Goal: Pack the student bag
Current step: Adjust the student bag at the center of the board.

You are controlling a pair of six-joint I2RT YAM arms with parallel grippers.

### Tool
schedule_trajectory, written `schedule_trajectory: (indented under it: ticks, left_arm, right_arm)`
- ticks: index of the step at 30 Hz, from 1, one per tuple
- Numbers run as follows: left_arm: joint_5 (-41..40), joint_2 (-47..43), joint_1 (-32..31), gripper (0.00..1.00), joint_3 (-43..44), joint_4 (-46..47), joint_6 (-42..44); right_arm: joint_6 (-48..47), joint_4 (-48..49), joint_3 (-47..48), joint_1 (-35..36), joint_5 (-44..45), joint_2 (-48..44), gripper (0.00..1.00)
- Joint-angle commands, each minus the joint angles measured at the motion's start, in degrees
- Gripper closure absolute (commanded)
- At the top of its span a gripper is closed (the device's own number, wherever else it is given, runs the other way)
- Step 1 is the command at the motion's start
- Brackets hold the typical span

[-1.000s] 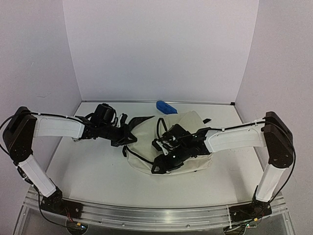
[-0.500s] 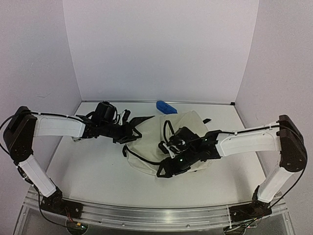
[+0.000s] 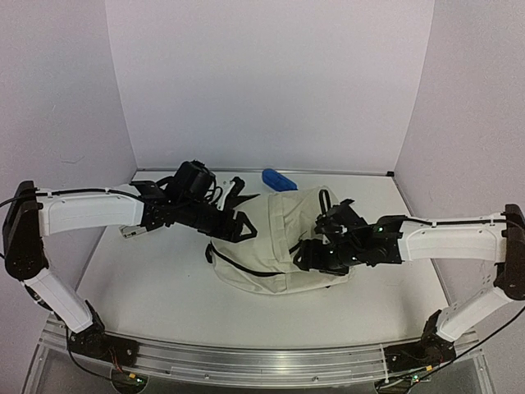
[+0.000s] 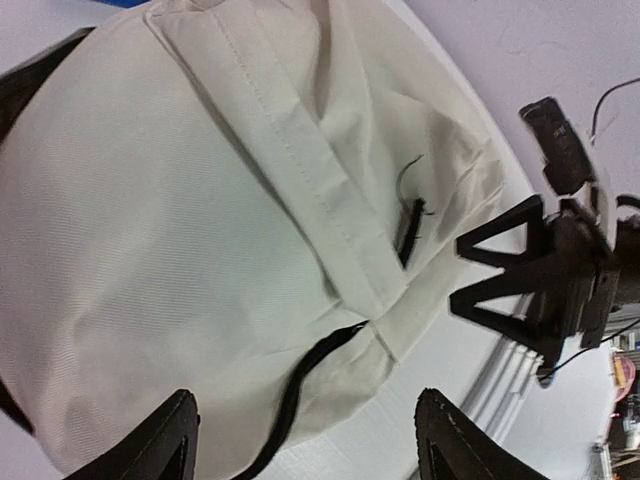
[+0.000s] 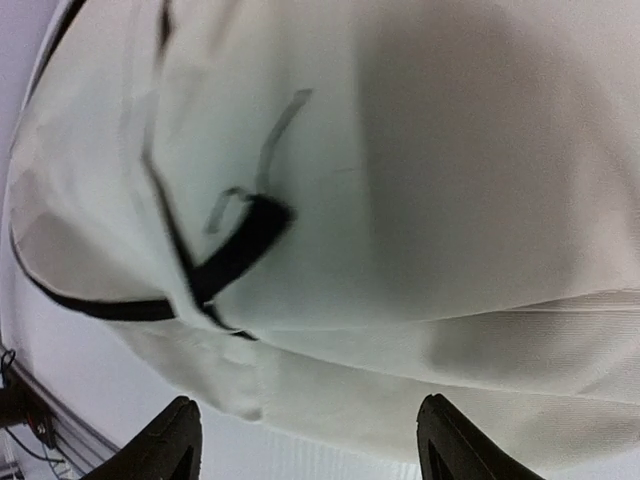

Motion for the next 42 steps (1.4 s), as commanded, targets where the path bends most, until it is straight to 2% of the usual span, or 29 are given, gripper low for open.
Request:
schedule_trajectory:
  ticks: [1,4,6,8,12,14,17,20,21,23,25,27,31,32,35,42]
  left_arm:
    - [-13.1,-0.2,-1.3,0.24,2.7,-8.6,10.3]
    - [-21.6,0.2,-1.3,0.19,3.2,-11.1,11.3]
    - [-26.7,1.2,-1.1,0.11,4.1,-12.2,10.0]
    - [-27.7,2.5,0.1,0.06,5.1,-12.4,7.9]
    - [-23.6,6.3,5.1,0.05,7.0,-11.8,0.8]
    - [-17.9,7.4,8.3,0.05,6.9,-9.1,-2.6]
    - [-9.1,8.8,11.0,0.05,6.0,-3.7,-5.6]
    - [-6.2,11.7,11.3,0.07,7.0,-2.6,-6.8]
    - [-6.1,12.7,11.3,0.11,7.1,-2.7,-6.9]
    - [-6.1,14.0,11.7,0.26,6.7,-2.7,-7.6]
    - [-6.2,14.7,11.9,0.43,6.0,-2.7,-8.3]
    - [-6.4,14.7,12.0,0.63,5.4,-2.8,-8.7]
    - [-6.2,12.9,11.9,0.95,3.4,-2.7,-9.6]
    - [-5.9,12.2,11.9,0.99,2.6,-2.7,-10.0]
    - [-3.6,9.9,11.9,1.0,0.1,-3.3,-11.0]
    - [3.1,0.8,8.4,1.0,-8.2,-4.5,-13.1]
  right_arm:
    - [6.0,-4.7,-2.3,-3.5,6.0,-5.2,0.22]
    - [6.1,-7.6,-3.5,-7.3,8.1,-8.0,0.19]
    - [6.0,-8.6,-4.1,-9.1,9.1,-9.4,0.17]
    - [6.3,-9.4,-4.5,-10.2,10.4,-10.1,0.13]
    - [7.1,-9.7,-6.7,-11.2,12.6,-10.1,0.07]
    - [6.9,-9.2,-7.8,-11.4,13.0,-9.3,0.06]
    - [5.7,-7.3,-8.3,-11.5,13.0,-7.7,0.12]
    - [5.1,-4.1,-9.2,-11.6,13.2,-7.0,0.25]
    - [4.8,-2.8,-9.8,-11.6,12.7,-6.9,0.3]
    - [4.3,0.2,-10.7,-11.7,11.6,-6.5,0.42]
    - [3.1,2.8,-11.0,-11.7,10.9,-6.2,0.58]
    - [1.0,4.9,-10.6,-11.7,11.3,-5.5,0.7]
    - [-4.5,8.5,-7.4,-11.9,15.4,-1.7,0.86]
    - [-6.0,9.4,-5.9,-12.1,16.3,-0.1,0.89]
    - [-11.0,11.3,0.0,-12.5,17.7,5.4,0.95]
    - [-19.0,15.5,13.8,-15.1,16.4,19.4,0.99]
